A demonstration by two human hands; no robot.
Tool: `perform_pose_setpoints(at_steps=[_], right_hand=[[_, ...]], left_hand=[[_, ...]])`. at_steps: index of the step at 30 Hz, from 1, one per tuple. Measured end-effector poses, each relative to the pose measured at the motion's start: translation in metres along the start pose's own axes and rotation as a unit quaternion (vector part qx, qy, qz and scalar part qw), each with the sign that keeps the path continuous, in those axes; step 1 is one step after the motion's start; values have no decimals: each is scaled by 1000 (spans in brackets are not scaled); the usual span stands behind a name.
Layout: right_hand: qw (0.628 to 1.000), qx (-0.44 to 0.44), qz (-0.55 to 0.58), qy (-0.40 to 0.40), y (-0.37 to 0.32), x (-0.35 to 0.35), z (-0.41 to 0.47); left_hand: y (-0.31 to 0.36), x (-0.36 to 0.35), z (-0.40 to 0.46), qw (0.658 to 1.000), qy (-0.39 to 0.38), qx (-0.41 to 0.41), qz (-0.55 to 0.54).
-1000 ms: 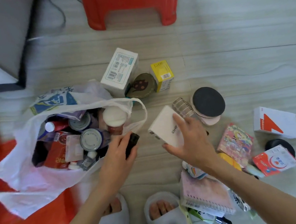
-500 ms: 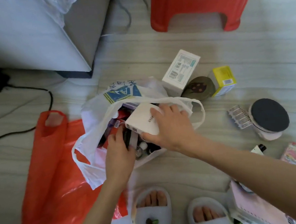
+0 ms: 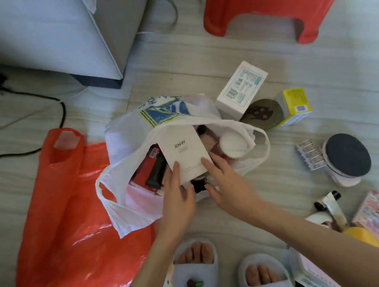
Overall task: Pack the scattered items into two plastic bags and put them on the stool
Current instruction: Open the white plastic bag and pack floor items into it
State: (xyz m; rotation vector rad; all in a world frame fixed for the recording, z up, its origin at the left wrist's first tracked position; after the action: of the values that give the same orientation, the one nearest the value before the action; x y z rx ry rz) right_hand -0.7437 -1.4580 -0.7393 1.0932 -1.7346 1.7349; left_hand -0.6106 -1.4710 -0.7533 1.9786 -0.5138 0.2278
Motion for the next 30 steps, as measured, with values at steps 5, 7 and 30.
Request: perform_pose_setpoints(at_steps=[5,7,30], right_hand=[[995,1,85,42,-7,9,19],[990,-9,112,81,-8,16,24],[667,-461,538,229,163,85,11]], left_hand=[[12,19,20,997,55,-44,15],[9,21,21,993,64,-72,68],[146,-90,101,841,31,-332,425]])
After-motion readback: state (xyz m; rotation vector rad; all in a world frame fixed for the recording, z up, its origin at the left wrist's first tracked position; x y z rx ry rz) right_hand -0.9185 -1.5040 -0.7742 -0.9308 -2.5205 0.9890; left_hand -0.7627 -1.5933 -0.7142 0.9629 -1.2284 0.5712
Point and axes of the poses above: each hand's wrist, its own z-axis towards the middle knuckle, its own x-axis out of the back of the hand, y = z × x, the point moved 2 cm from there along z, towards the middle knuckle, and after that the axes turned 10 degrees about x, right-handed, at the moved point
